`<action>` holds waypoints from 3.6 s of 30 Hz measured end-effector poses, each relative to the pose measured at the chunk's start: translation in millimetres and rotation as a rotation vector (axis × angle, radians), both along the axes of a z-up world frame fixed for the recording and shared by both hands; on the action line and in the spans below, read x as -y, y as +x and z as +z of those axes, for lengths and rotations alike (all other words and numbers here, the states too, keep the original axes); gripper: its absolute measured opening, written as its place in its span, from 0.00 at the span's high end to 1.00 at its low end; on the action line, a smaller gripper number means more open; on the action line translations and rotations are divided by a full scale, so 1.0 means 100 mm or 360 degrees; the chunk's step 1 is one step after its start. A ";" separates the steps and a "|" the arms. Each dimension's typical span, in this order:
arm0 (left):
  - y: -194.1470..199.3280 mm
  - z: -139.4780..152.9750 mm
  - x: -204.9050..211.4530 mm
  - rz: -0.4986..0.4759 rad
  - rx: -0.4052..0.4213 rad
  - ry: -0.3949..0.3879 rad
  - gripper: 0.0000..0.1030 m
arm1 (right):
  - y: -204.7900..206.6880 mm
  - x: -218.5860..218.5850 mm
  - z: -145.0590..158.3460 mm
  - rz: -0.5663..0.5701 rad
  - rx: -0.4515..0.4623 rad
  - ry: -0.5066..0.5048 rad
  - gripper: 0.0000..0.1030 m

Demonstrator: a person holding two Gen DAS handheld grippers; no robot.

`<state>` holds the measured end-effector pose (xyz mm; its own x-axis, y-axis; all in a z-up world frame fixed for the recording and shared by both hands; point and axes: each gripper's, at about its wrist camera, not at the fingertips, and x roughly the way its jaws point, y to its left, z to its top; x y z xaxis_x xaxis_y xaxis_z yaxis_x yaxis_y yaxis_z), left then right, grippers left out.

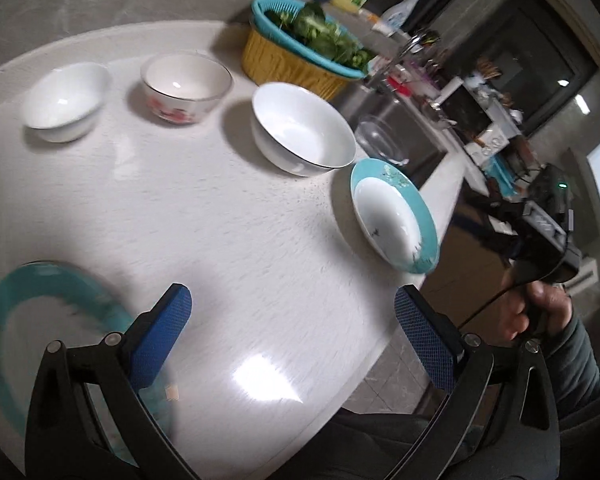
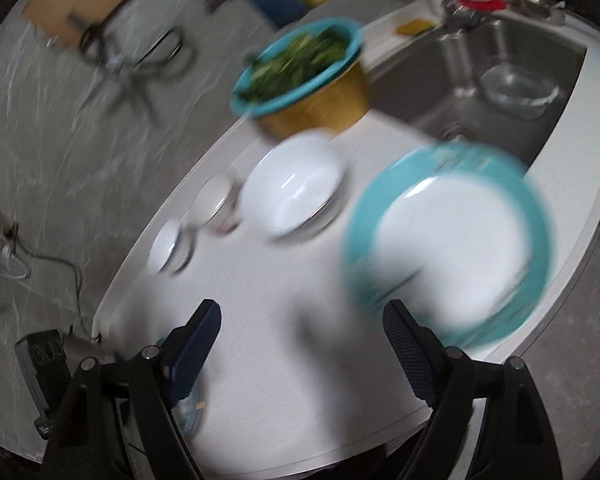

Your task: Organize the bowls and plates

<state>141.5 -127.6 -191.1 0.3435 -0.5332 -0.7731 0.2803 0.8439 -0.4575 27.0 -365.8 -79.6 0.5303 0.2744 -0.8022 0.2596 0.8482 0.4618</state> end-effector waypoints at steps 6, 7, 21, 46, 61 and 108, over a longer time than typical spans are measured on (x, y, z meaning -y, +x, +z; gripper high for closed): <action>0.44 -0.39 1.09 0.0024 -0.0109 0.0080 0.00 | 0.27 1.07 -0.11 0.0161 -0.0019 -0.0018 0.17; 0.50 -0.45 1.19 0.0021 -0.0129 0.0092 0.00 | 0.30 1.20 -0.16 0.0191 -0.0040 -0.0025 0.17; 1.00 -1.21 1.99 0.0155 -0.0374 0.0188 0.03 | 0.46 1.87 -0.96 0.0429 -0.0331 0.0224 0.35; 1.03 -1.18 2.37 0.0023 -0.0339 0.0230 0.72 | 0.62 1.67 -1.15 0.0584 -0.0386 0.0278 0.58; 1.05 -1.19 2.37 0.0024 -0.0350 0.0270 0.87 | 0.61 1.64 -1.16 0.0588 -0.0449 0.0132 0.86; -0.12 -0.56 -0.08 0.0529 -0.0226 0.0199 0.87 | 0.72 -0.48 -0.76 0.1068 -0.0422 0.0038 0.88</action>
